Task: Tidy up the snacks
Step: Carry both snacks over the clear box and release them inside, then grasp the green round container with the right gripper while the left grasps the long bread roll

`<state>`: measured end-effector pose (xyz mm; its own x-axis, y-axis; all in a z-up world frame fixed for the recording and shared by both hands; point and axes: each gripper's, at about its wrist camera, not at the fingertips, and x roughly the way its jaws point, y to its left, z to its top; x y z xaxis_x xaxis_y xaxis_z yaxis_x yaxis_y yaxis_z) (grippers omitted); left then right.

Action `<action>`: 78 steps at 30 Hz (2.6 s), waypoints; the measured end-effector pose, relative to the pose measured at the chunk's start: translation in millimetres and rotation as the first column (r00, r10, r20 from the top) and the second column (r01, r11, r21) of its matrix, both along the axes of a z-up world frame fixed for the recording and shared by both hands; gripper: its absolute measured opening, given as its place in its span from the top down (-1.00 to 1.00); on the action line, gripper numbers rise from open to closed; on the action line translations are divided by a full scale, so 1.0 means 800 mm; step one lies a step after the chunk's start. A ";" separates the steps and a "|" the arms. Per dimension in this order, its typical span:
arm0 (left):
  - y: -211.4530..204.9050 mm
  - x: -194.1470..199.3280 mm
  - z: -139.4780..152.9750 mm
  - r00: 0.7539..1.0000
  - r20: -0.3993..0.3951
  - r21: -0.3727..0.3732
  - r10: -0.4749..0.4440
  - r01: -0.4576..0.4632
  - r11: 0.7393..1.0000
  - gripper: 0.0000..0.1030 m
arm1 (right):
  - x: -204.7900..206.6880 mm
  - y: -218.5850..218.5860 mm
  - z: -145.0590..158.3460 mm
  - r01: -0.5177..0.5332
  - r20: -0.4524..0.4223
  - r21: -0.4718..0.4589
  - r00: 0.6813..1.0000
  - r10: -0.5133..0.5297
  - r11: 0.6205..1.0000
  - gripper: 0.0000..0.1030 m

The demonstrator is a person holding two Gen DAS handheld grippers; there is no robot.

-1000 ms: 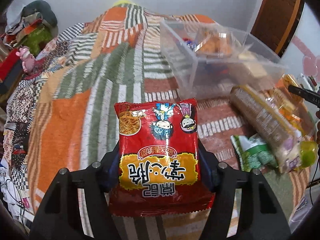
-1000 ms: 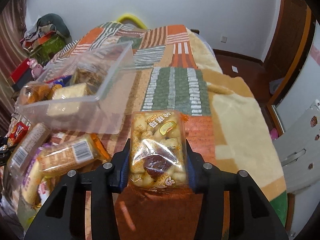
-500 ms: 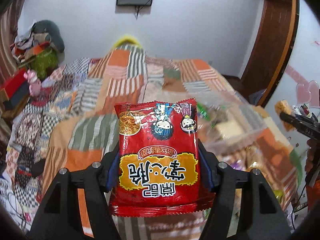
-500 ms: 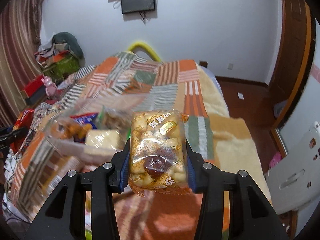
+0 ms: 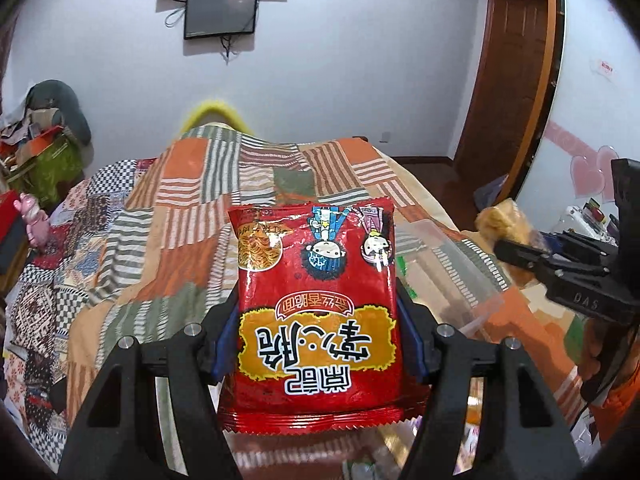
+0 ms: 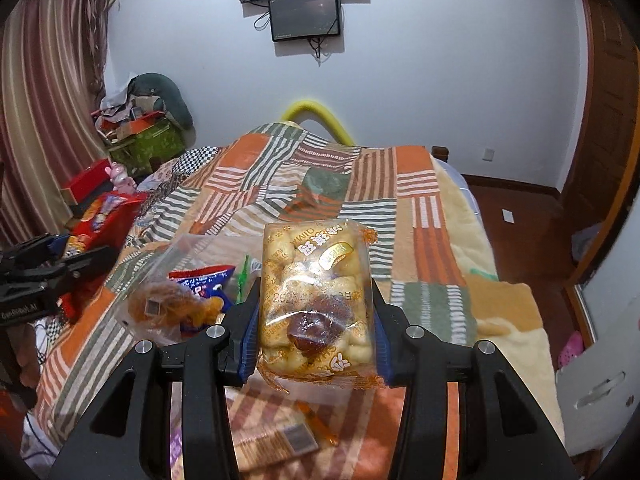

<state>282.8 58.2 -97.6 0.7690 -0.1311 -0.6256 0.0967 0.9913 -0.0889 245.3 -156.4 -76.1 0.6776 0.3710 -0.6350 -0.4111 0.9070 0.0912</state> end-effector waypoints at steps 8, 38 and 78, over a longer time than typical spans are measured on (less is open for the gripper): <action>-0.017 0.058 -0.032 0.997 -0.075 -0.025 -0.025 0.023 0.999 -0.27 | 0.036 0.018 -0.029 -0.017 -0.084 -0.007 0.996 0.017 1.000 0.18; -0.017 -0.043 -0.001 0.996 -0.056 -0.009 -0.063 0.063 0.998 -0.56 | -0.030 -0.004 0.017 -0.049 -0.008 -0.060 0.999 0.049 0.997 -0.09; -0.055 -0.159 -0.085 0.978 -0.209 -0.081 -0.024 0.007 0.997 -0.63 | -0.176 -0.022 -0.082 -0.055 -0.209 0.023 0.976 0.059 0.998 0.15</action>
